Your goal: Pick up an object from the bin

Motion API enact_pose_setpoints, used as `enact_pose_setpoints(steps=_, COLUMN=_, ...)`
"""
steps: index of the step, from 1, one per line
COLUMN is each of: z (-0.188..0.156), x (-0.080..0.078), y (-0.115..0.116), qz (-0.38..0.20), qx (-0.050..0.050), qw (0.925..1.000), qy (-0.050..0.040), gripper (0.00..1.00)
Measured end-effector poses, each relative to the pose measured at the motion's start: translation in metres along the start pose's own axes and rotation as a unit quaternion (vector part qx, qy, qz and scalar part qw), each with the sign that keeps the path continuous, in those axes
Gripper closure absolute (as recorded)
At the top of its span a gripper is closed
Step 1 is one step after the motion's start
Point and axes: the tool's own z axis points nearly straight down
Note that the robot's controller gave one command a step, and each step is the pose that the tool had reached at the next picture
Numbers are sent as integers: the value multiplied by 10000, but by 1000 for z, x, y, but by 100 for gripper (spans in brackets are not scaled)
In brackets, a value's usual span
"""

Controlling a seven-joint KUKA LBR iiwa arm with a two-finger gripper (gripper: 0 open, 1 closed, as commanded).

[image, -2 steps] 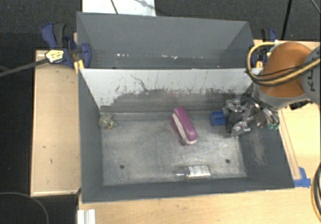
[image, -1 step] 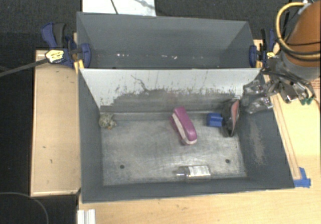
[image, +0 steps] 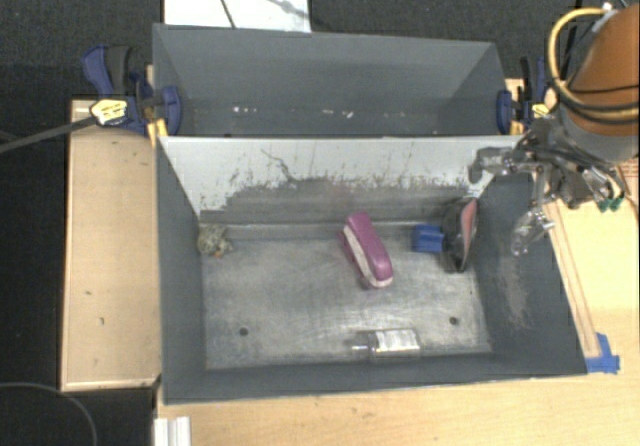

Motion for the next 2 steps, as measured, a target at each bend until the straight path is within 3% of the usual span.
enact_pose_setpoints(steps=1, z=130, x=0, y=24, qz=1055, qx=-18, qw=9944, qy=37, gripper=0)
enact_pose_setpoints(steps=2, z=169, x=-2, y=15, qz=2597, qx=-19, qw=9657, qy=-9, gripper=0)
